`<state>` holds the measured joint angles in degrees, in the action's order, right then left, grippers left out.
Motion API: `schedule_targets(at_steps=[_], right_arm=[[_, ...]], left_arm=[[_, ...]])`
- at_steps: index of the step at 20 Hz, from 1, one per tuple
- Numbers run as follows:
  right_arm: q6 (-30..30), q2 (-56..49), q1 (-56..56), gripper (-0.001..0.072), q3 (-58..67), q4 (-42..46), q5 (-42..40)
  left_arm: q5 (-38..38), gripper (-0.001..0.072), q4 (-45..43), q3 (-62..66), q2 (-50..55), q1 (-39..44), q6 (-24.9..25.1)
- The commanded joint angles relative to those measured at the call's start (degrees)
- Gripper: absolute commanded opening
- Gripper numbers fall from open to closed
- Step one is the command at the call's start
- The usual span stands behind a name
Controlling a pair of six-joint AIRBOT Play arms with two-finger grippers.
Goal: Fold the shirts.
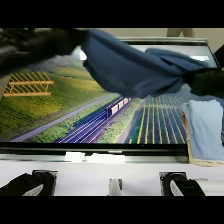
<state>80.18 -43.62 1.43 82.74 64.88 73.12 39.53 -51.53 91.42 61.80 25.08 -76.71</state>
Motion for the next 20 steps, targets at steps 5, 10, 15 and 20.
schedule_targets(at_steps=[5,10,15,20], right_arm=[[7.0,5.7,0.0,0.0024,1.2,-1.4,14.7],[8.3,4.1,0.0,0.0024,-18.3,-1.4,21.7],[8.3,2.7,0.0,0.0025,-43.8,-1.4,0.2],[13.0,-4.0,0.0,0.0121,-46.9,-2.7,-10.5]], left_arm=[[12.0,0.0025,-0.6,2.2,-9.2,-0.6,-5.6],[14.6,0.0026,-1.6,-14.5,-7.4,0.3,-5.7],[-0.1,0.0028,1.8,-39.5,-0.9,4.4,-14.1],[-8.6,0.0152,11.7,-44.7,7.5,7.0,-19.8]])
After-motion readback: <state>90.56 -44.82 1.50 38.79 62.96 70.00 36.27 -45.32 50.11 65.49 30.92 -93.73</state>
